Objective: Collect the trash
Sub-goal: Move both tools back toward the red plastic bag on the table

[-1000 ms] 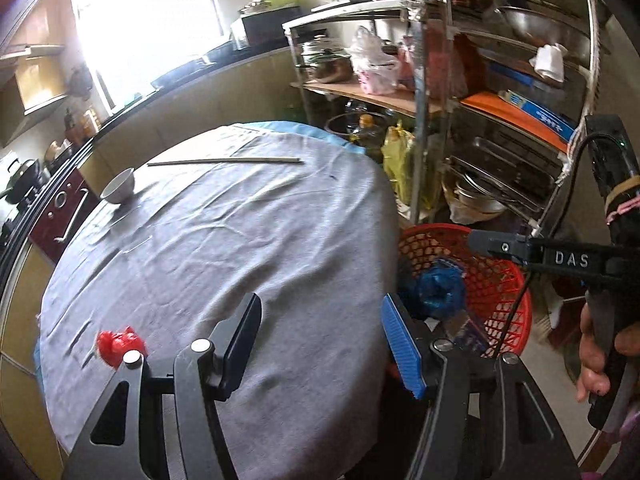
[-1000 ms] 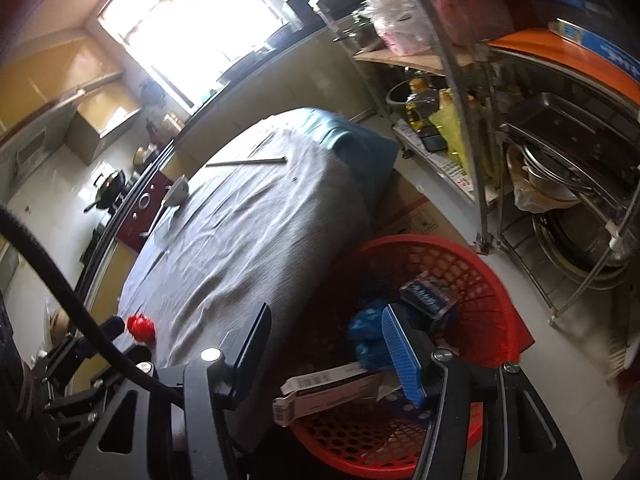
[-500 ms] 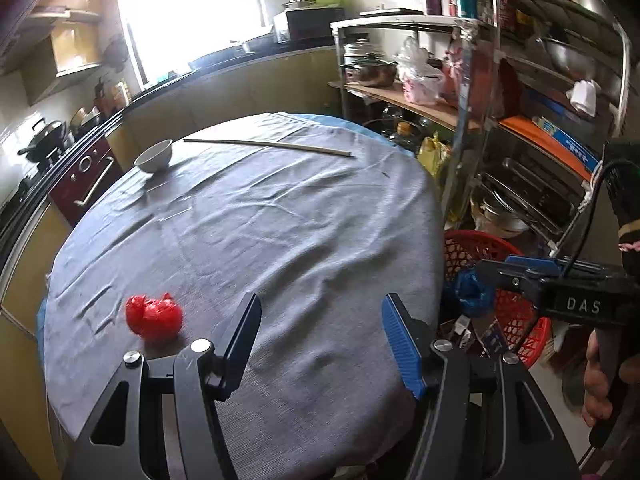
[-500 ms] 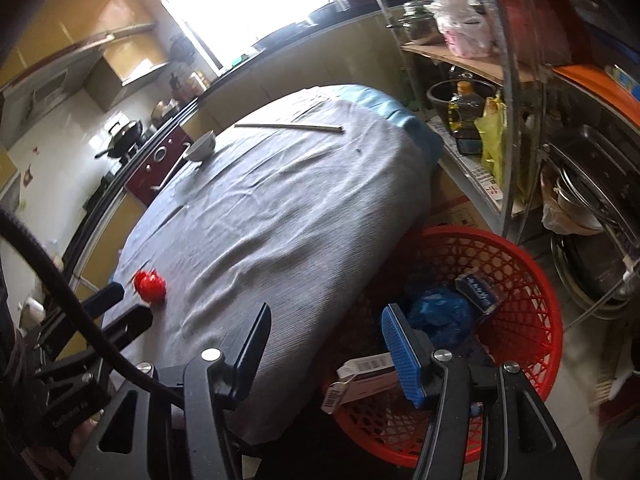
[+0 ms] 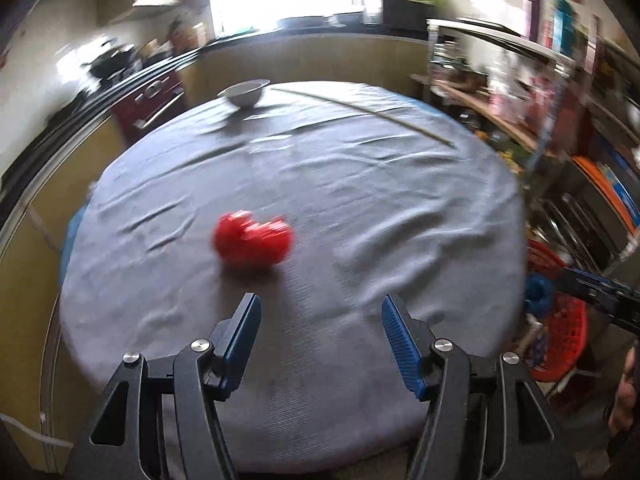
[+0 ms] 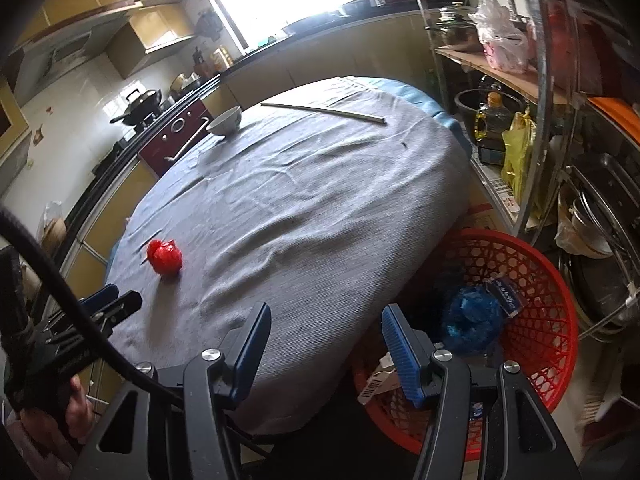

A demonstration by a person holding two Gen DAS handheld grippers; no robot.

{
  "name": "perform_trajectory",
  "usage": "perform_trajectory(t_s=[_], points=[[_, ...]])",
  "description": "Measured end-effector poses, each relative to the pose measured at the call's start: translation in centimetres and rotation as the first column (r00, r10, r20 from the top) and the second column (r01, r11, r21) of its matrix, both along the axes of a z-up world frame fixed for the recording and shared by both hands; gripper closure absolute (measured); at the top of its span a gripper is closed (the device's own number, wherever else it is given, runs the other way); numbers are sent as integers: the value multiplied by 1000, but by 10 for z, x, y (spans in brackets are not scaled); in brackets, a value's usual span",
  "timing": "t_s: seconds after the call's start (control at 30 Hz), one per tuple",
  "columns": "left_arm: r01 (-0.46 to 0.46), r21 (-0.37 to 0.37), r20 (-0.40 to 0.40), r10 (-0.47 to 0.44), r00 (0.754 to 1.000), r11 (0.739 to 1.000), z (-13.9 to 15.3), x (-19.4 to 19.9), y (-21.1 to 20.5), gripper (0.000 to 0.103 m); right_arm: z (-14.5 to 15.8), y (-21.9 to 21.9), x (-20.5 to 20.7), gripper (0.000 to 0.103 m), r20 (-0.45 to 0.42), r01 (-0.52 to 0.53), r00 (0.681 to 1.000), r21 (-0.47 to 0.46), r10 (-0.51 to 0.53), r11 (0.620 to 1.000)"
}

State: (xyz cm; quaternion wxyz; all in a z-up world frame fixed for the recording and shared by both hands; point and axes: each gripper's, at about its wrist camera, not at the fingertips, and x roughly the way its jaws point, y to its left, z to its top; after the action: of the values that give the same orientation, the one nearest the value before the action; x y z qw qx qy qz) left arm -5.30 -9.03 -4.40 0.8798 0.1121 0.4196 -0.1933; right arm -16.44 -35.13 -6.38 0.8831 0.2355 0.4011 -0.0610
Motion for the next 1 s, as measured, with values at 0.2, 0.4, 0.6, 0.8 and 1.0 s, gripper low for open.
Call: perform_trajectory(t_s=[0.2,0.4,0.6,0.8,1.0], points=[[-114,11,-43,114,993,993,-15,11,40,39,-1,21,10,41,-15,-49,999,-8,49,999],[-171,24,-49,172,984,985,-24,13,65,39,1,50,20,41,-28,-121,992,-27,120,992],[-209,24,-35,210,977,978,-24,18,80,39,-3,75,31,41,-56,-184,982,-36,182,982],[-234,23,-32,235,971,972,-26,23,91,39,-9,89,37,41,-76,-224,972,-28,221,974],[-243,28,-44,244,969,970,-33,29,95,39,-17,95,42,41,-88,-243,966,-4,242,970]])
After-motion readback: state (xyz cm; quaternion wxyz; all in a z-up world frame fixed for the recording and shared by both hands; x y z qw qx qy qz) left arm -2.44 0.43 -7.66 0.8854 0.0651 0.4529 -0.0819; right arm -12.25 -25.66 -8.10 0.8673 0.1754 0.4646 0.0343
